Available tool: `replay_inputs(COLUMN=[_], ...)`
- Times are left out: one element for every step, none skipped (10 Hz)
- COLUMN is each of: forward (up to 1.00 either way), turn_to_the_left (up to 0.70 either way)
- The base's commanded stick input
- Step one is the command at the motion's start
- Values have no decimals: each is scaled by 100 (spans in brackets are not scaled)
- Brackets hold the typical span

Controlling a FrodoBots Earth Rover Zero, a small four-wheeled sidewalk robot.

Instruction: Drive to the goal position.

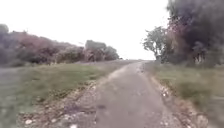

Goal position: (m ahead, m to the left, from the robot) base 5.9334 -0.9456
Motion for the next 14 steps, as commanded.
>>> replay_inputs(forward=[100, 100, 100, 100, 100, 100, 100, 100, 100, 100, 100, 100, 100, 100], turn_to_the_left=[-11, 0, 0, -35, -36, -37, -37, -37, -33, -27, 0, 0, 0, 0])
